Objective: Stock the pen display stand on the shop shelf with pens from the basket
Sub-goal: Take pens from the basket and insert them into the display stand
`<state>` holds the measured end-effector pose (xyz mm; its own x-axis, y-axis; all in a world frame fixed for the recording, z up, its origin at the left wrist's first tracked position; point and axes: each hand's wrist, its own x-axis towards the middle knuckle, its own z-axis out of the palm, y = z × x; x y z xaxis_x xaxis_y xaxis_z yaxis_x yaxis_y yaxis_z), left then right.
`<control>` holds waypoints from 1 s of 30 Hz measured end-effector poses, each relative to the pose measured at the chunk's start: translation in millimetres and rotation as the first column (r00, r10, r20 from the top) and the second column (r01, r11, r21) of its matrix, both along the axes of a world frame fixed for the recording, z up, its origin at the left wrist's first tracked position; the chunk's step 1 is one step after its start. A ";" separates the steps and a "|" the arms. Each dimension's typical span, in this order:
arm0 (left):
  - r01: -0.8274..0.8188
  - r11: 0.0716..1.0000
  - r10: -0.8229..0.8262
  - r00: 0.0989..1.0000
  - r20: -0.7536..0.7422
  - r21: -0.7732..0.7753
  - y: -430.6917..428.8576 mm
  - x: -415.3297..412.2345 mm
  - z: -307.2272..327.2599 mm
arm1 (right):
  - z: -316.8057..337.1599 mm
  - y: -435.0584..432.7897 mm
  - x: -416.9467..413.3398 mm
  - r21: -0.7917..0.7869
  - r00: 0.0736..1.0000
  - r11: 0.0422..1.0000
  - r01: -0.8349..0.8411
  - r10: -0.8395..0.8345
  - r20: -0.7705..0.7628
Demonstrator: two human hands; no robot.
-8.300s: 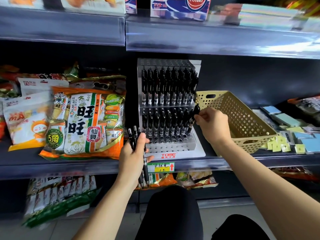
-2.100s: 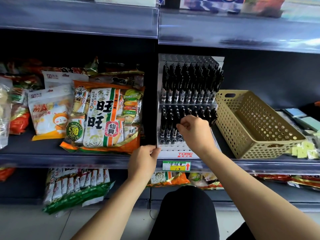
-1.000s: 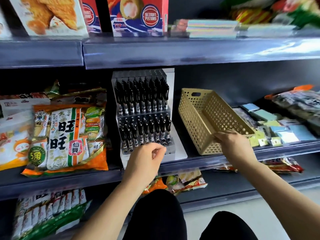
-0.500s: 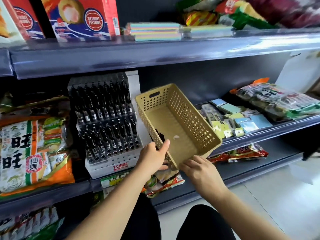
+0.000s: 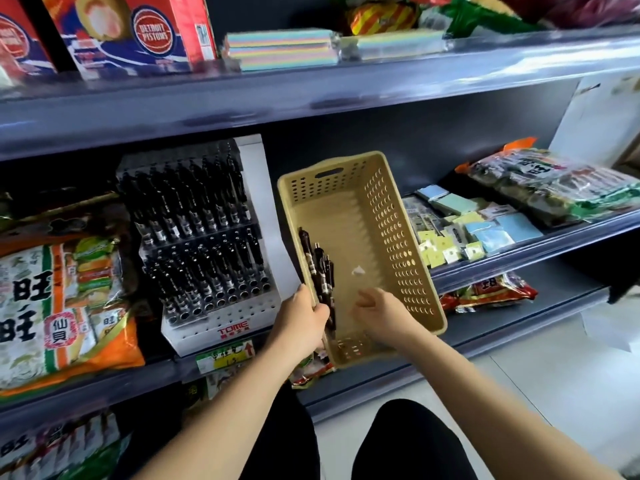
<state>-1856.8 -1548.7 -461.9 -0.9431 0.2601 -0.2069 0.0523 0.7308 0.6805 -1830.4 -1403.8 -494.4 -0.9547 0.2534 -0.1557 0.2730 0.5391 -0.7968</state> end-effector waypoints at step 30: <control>0.043 0.985 -0.053 0.997 0.051 0.167 -11.0 -13.4 33.3 | 84.6 -17.3 -14.6 -0.644 0.943 0.760 0.083 -0.269 -0.195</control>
<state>-1870.3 -1559.6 -428.6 -0.9170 0.3399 -0.2088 0.0436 0.6056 0.7946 -1845.0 -1421.2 -409.9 -0.9296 0.3569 -0.0926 0.0467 -0.1350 -0.9897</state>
